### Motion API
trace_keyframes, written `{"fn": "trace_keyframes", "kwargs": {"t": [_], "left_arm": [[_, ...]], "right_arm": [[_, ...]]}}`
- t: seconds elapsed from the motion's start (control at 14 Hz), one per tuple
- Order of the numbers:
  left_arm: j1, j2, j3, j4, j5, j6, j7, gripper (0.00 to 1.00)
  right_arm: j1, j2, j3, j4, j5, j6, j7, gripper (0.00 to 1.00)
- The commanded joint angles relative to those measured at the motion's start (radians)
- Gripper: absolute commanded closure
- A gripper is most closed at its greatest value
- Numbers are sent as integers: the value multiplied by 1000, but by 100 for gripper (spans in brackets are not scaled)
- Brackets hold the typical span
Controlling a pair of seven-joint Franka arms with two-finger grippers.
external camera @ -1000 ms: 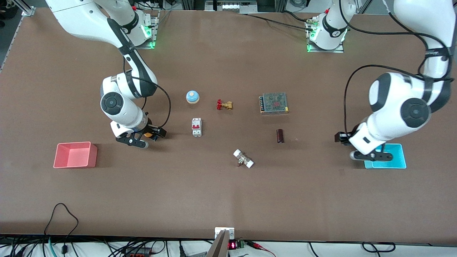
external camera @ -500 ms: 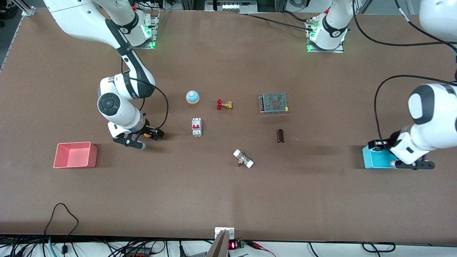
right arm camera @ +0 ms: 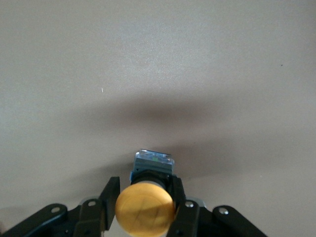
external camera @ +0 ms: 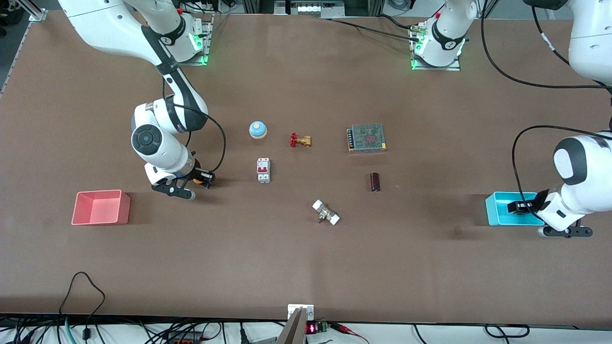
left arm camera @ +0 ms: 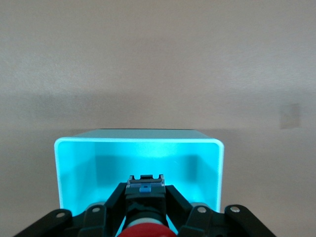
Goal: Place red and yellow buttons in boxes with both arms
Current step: 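Carry the yellow button with the right gripper over the pink box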
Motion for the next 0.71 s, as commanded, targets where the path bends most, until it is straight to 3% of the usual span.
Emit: {"fn": "trace_keyframes", "kwargs": {"t": [0.0,0.29,0.64], "left_arm": [[13,32,-5,24,14,-4,26,82],[25,55,-6,-4,13,35,25,80],[27,65,-6,-11,7,49,26,77]], "right_arm": [[-10,3,7,1,-17,12,-2,71],[-30,-20,7,28,-17,-16,-82,73],[-172,-130,2,194,-12,-325,-530,73]]}}
